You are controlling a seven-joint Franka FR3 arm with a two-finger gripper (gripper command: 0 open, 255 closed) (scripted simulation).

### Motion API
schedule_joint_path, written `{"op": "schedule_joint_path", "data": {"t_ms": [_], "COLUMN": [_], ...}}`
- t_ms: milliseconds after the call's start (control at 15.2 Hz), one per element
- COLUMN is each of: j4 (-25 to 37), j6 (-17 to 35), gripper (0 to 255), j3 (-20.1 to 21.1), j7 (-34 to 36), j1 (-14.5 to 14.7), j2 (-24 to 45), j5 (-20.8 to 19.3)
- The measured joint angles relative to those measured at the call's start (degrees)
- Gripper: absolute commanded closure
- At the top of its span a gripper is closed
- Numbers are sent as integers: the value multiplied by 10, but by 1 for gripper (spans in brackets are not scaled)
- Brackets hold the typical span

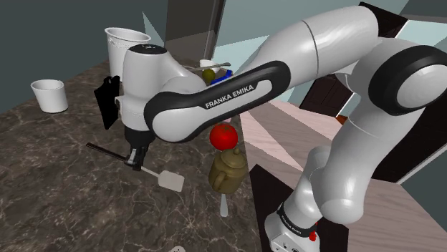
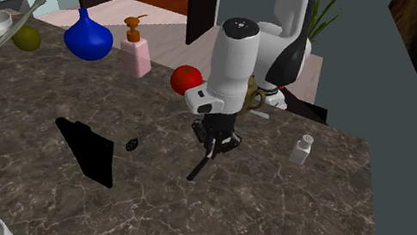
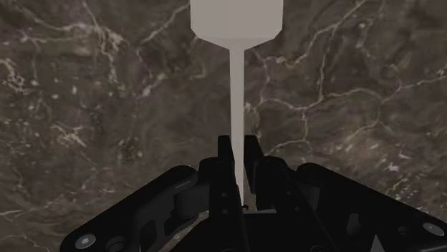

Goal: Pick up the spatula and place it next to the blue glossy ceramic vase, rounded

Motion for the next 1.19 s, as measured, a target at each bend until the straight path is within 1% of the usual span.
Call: {"op": "schedule_joint_path", "data": {"t_ms": [1188], "j4": [81], "j6": [-132], "gripper": [255], "j3": [-1], "j7": [-10], "j1": [-2], "j2": [-52], "j5": [14]}}
